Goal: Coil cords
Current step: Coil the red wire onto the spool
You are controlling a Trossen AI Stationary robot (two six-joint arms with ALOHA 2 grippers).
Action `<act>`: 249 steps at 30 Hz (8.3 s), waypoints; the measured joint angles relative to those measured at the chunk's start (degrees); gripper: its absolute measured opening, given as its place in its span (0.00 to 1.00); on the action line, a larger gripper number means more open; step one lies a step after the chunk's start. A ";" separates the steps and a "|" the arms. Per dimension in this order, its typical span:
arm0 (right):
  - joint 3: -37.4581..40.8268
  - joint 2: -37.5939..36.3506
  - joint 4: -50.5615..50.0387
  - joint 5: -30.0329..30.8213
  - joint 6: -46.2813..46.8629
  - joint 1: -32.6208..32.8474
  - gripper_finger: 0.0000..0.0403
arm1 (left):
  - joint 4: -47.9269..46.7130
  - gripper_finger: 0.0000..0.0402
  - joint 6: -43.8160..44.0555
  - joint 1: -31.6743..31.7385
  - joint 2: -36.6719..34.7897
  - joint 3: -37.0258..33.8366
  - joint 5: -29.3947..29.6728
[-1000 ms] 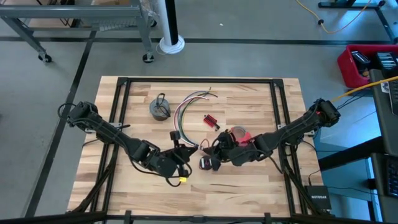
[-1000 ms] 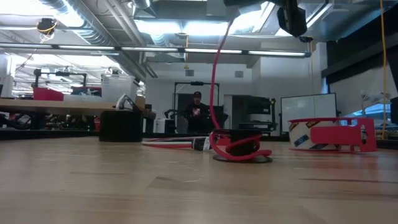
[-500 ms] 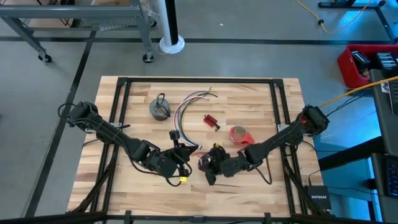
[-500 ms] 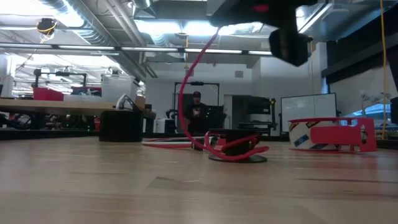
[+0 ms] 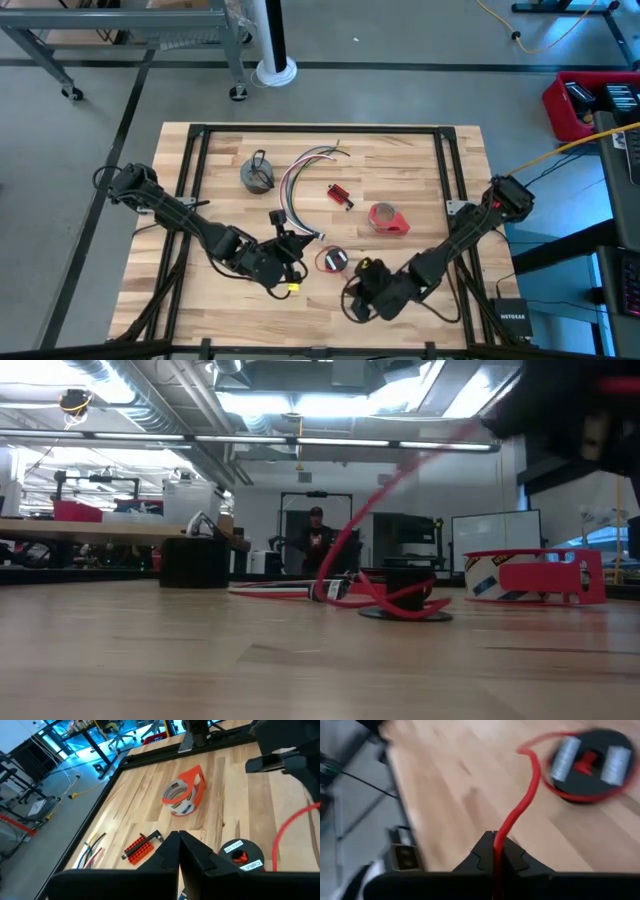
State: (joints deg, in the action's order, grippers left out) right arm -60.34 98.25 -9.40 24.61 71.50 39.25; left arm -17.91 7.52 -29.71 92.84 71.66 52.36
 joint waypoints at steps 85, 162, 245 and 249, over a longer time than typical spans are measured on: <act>4.72 -1.53 -29.05 5.49 7.26 4.98 0.00 | 12.52 0.00 59.49 -18.03 -40.98 -55.93 27.62; 12.83 -7.10 -15.33 -0.23 -4.72 -7.94 0.00 | 58.70 0.00 -0.21 21.09 19.38 -22.30 -48.81; 12.79 -7.03 9.17 -17.70 -8.81 -25.03 0.00 | 40.87 0.29 -2.29 21.15 20.33 -14.19 -42.84; 12.79 -7.03 9.26 -17.72 -8.81 -25.01 0.00 | 40.85 0.34 -4.91 21.19 20.31 -14.19 -42.70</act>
State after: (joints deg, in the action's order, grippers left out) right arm -47.55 91.22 -0.14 6.90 62.70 14.24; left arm 22.94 2.61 -8.51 113.14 57.47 9.66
